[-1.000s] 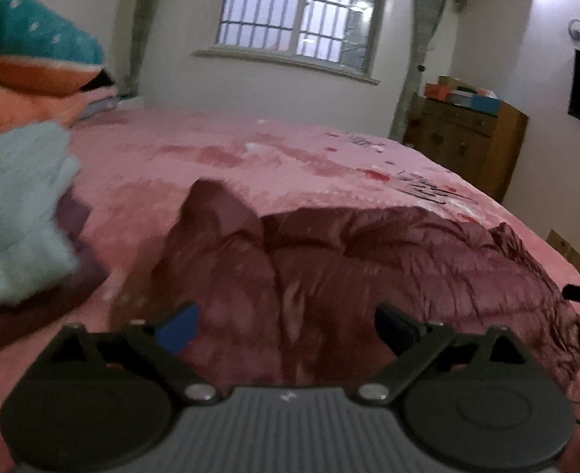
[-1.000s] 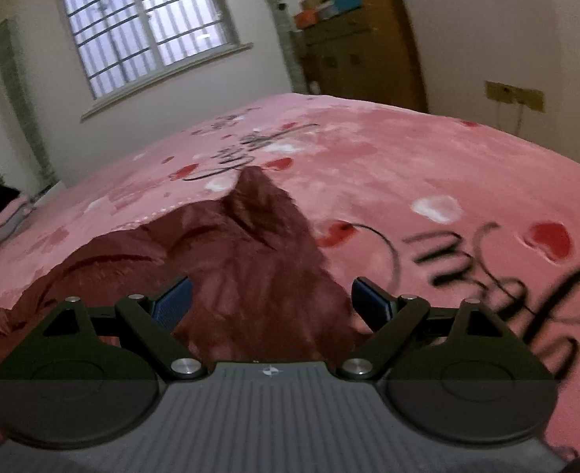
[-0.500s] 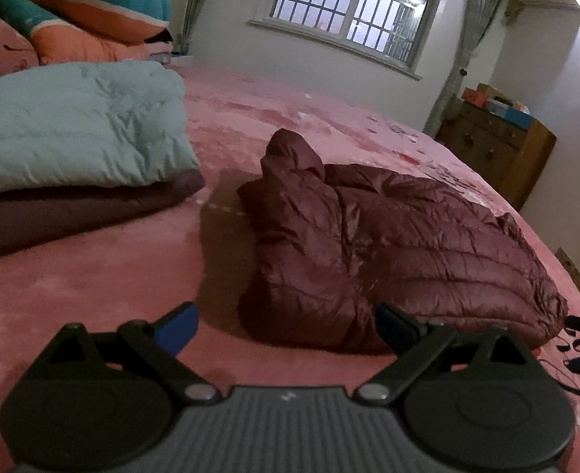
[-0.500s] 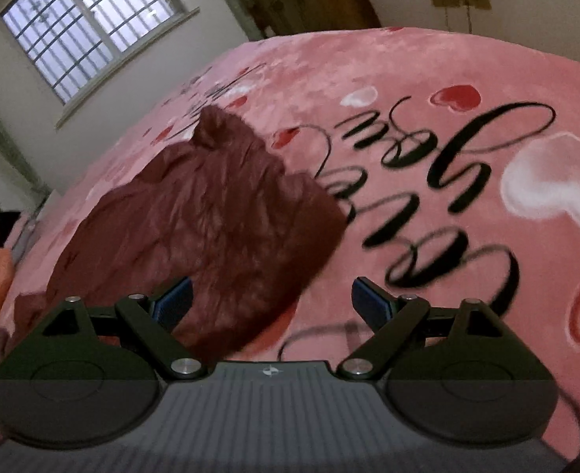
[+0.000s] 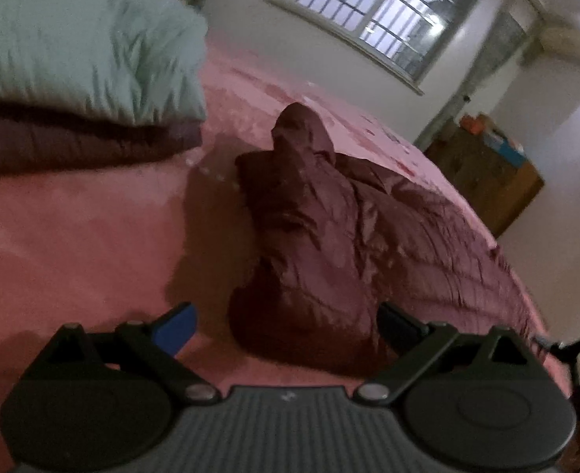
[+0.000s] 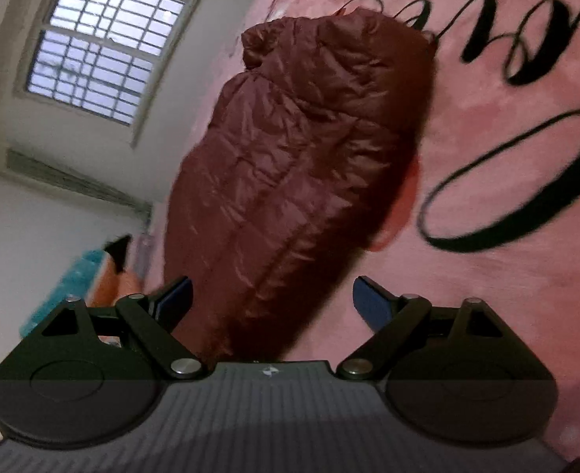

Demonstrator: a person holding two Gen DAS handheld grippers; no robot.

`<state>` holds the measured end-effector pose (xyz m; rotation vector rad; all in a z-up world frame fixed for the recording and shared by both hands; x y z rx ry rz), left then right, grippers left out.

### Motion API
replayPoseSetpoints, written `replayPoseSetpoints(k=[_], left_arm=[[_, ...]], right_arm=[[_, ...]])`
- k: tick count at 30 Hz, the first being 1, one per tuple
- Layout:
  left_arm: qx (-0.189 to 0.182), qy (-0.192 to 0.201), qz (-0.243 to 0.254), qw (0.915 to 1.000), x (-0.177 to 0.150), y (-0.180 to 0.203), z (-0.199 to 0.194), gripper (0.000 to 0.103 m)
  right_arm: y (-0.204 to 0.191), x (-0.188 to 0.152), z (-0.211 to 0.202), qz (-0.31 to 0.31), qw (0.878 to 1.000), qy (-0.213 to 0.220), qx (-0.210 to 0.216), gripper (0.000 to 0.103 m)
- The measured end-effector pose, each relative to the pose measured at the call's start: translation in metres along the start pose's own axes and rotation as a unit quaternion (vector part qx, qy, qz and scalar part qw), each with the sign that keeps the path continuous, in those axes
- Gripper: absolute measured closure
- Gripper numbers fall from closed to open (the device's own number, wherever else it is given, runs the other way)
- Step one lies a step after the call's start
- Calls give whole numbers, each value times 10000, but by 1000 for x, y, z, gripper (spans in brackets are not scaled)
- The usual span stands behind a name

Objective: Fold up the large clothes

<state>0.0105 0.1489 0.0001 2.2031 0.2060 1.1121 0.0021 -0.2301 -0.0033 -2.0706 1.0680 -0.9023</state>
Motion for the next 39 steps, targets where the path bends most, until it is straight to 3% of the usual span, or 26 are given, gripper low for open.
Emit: replayPoseSetpoints(k=[9, 19, 21, 24, 26, 28, 31, 34, 39], left_arm=[[-572, -53, -988, 9934, 14, -25, 45, 5], [-1289, -62, -1371, 9821, 21, -19, 71, 3], [-1342, -68, -1398, 9810, 19, -16, 74, 8], [-1285, -71, -1483, 9805, 18, -15, 77, 30], [-1097, -97, -1521, 9822, 17, -17, 78, 58], [-1026, -59, -1565, 9823, 15, -20, 74, 64], [-1053, -8, -1648, 9807, 18, -19, 68, 75], [-1093, -12, -1540, 9820, 23, -13, 58, 79], [-1084, -104, -1384, 9844, 17, -2, 33, 80]], right_arm=[[-1, 12, 4, 202, 9993, 306, 68, 0], [-3, 15, 7, 182, 9979, 627, -14, 0], [-3, 16, 9, 159, 9976, 678, -3, 0], [-3, 16, 9, 150, 9974, 704, 2, 0], [-3, 15, 8, 35, 9978, 645, -147, 11], [-3, 14, 6, 108, 9983, 565, -75, 33], [-7, 13, 0, -44, 9984, 556, -88, 47], [-14, 10, -12, -352, 9972, 629, -175, 56], [-17, -2, -37, -698, 9947, 674, -351, 60]])
Point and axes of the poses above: each gripper's, at about its wrist camera, not at the fingertips, and z roughly the way its jaws point, y to its right, x to its top, the point moved 5 cm from there along z, roughly the way its jaws point, and after that the axes turned 12 degrees about -x, right-handed, at the moved point
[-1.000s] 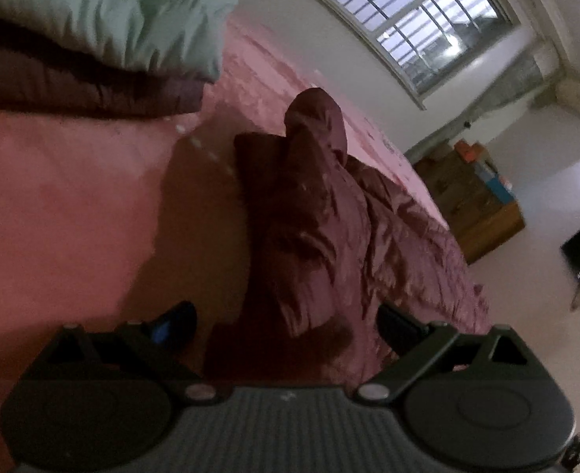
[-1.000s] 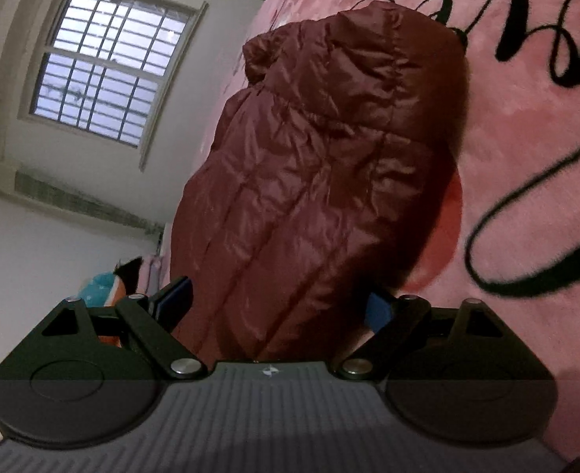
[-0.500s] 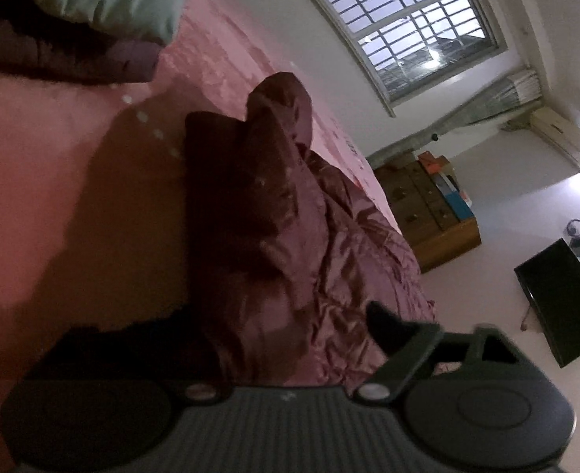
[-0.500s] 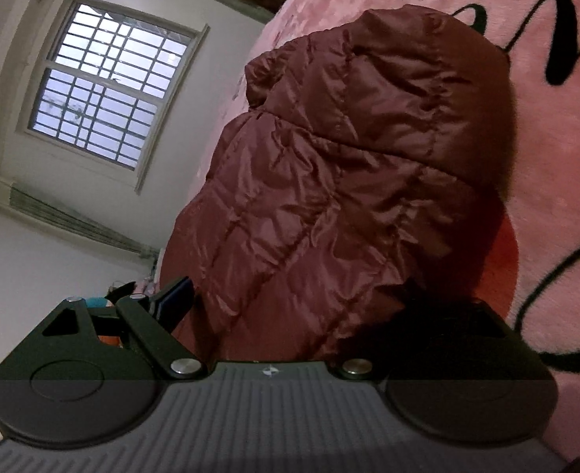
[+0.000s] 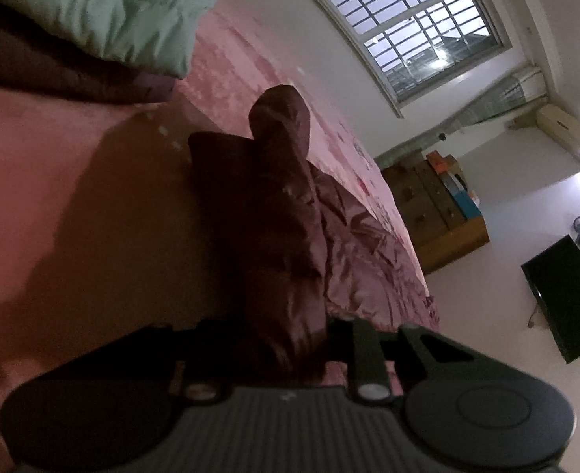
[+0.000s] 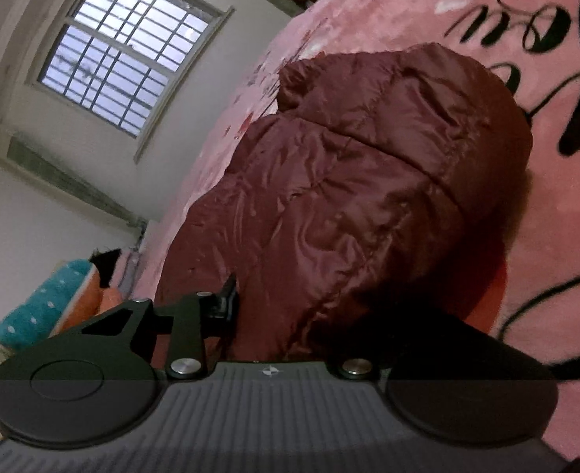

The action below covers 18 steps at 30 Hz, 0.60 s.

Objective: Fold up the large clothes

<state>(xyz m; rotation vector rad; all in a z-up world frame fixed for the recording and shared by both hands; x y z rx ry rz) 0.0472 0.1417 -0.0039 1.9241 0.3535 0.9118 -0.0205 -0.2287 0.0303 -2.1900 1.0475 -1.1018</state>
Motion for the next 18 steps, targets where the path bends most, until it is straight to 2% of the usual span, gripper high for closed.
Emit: replayPoseSetpoints(k=[14, 18], left_arm=[[517, -314, 143, 9981, -46, 8, -97, 80], [653, -325, 0, 9973, -56, 0, -123, 80]], right_arm=[[30, -62, -70, -392, 9980, -428, -252, 60], [38, -78, -86, -364, 9971, -617, -245, 60]])
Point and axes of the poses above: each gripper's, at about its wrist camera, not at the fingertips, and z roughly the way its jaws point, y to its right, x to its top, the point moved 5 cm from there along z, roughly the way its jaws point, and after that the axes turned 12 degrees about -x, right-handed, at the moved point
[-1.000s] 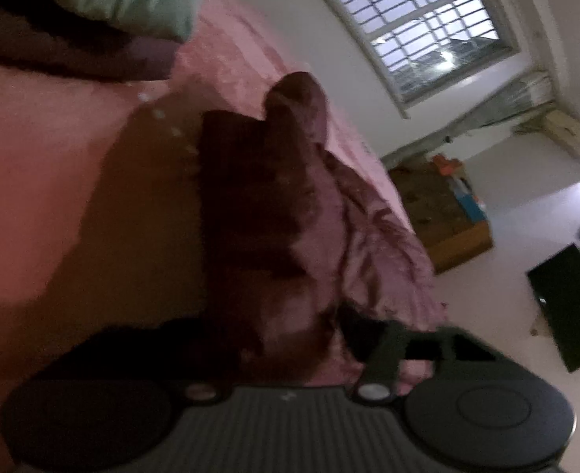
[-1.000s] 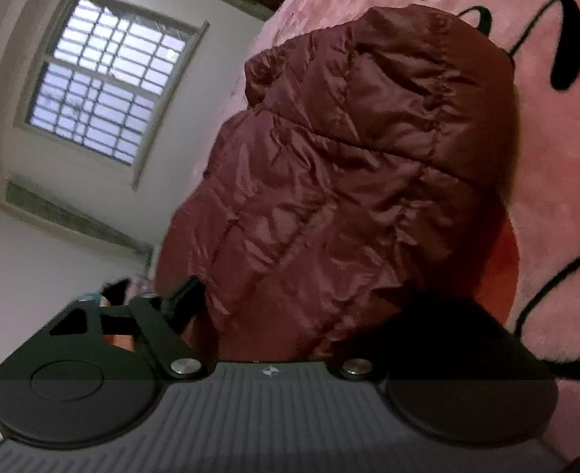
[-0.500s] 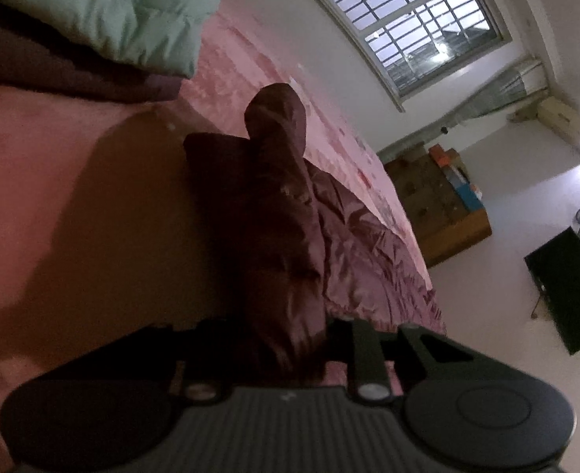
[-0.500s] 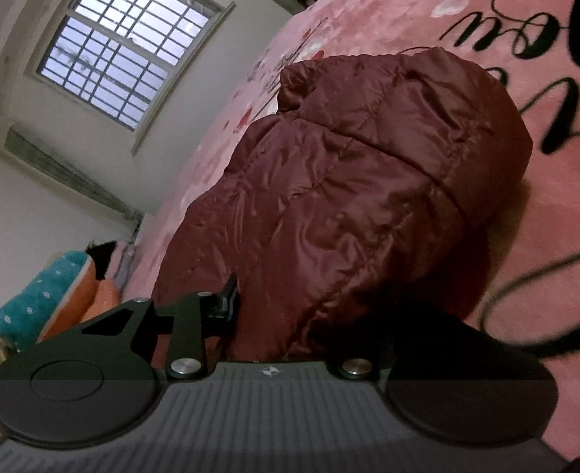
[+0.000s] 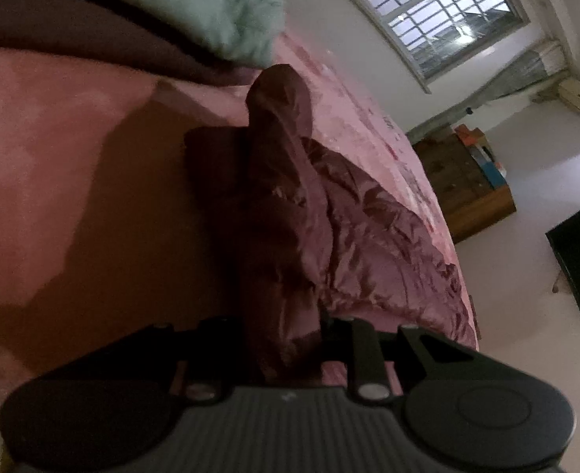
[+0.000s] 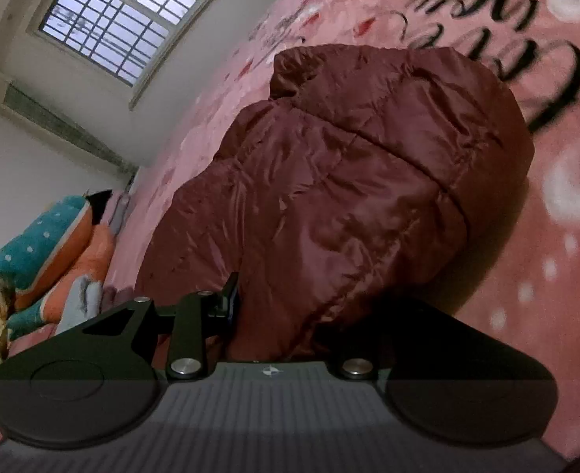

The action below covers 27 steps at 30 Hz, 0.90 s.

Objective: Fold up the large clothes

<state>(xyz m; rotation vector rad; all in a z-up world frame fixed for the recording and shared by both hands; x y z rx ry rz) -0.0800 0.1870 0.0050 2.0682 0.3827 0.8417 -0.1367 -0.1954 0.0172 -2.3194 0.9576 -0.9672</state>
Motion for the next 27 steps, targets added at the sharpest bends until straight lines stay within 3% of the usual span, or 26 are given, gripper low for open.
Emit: replayPoseSetpoints(k=[3, 5, 7, 9, 13, 19, 25, 27], left_arm=[[147, -9, -10, 9999, -5, -6, -7, 77], [206, -25, 7, 9998, -4, -7, -5, 73], [240, -16, 19, 9997, -4, -8, -3, 70], [257, 16, 65, 9996, -4, -6, -3, 68], [153, 48, 87, 9998, -4, 0, -12, 43], [22, 131, 337, 9993, 4, 16, -36, 26], [157, 284, 872, 9957, 27, 31, -34, 13], [182, 264, 941, 9950, 32, 29, -29, 12]], right_arm=[[3, -5, -6, -91, 9999, -94, -63, 60], [6, -2, -2, -58, 9998, -153, -143, 53], [14, 2, 3, 105, 9994, -173, -280, 26], [20, 6, 7, 275, 9991, -250, -221, 23], [30, 11, 4, 353, 9984, -393, -179, 6], [42, -2, -24, 90, 9973, -664, -292, 3], [36, -21, -51, -569, 9952, -800, -39, 3], [29, -13, -63, -787, 9947, -649, 130, 3]])
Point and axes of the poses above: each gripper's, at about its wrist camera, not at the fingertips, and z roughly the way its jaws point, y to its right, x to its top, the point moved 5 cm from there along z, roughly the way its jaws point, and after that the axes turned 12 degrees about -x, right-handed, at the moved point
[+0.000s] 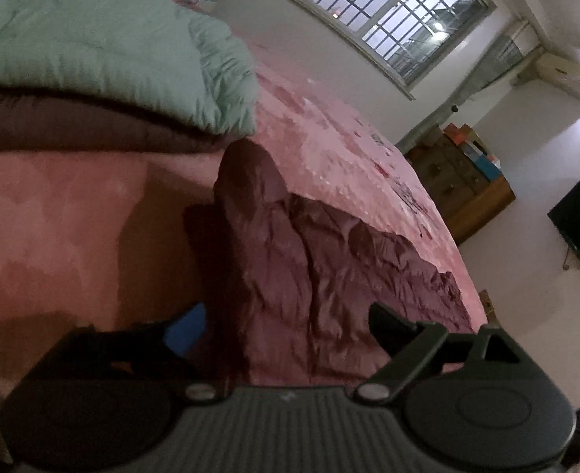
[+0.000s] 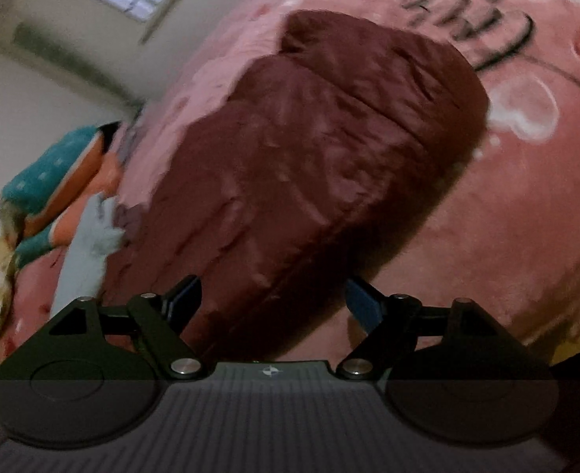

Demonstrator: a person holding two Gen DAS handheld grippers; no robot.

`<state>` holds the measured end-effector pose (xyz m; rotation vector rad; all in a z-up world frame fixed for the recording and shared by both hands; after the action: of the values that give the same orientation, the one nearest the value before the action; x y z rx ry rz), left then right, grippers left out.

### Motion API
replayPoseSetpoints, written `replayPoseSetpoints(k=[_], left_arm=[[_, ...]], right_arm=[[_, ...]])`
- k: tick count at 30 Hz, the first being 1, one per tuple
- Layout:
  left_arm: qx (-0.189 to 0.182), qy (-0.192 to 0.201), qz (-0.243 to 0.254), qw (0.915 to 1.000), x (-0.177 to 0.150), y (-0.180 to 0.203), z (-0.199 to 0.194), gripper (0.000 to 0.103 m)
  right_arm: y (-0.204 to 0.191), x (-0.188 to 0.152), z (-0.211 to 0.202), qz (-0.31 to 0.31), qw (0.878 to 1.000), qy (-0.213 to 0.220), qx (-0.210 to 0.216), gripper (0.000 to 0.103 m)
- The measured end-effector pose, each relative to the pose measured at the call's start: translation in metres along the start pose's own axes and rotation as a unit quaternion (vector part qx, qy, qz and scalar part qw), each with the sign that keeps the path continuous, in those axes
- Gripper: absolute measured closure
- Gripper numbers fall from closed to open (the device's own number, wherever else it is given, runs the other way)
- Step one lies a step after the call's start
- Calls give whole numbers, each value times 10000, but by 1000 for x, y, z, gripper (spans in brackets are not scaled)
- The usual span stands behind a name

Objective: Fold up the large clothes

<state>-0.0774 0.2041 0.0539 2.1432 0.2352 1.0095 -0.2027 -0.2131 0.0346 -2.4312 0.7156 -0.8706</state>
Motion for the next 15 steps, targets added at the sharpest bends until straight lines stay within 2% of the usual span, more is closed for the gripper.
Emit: replayPoseSetpoints(k=[4, 7, 9, 11, 15], left_arm=[[26, -106, 23, 9999, 14, -8, 20, 5], [36, -186, 48, 9998, 23, -16, 34, 4], [11, -189, 33, 9998, 29, -24, 39, 4], [-56, -176, -69, 9998, 33, -31, 46, 4], [-181, -274, -173, 9993, 34, -39, 60, 4]], right_arm=[[2, 45, -19, -372, 9969, 700, 37, 0], [24, 90, -16, -525, 9929, 1028, -273, 0], [42, 117, 4, -735, 9930, 827, -418, 0], [65, 138, 27, -678, 9938, 651, -589, 0], [100, 158, 74, -153, 9999, 15, -39, 0]])
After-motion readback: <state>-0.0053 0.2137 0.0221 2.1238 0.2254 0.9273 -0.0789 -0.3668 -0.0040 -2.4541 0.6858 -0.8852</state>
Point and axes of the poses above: each gripper's, at about its wrist camera, not at the fingertips, and z roughly the way its jaws point, y to its right, x to its top, the point moved 5 cm from there along z, roughly the way its jaws point, and after that the axes turned 12 degrees about -x, right-handed, at the moved point
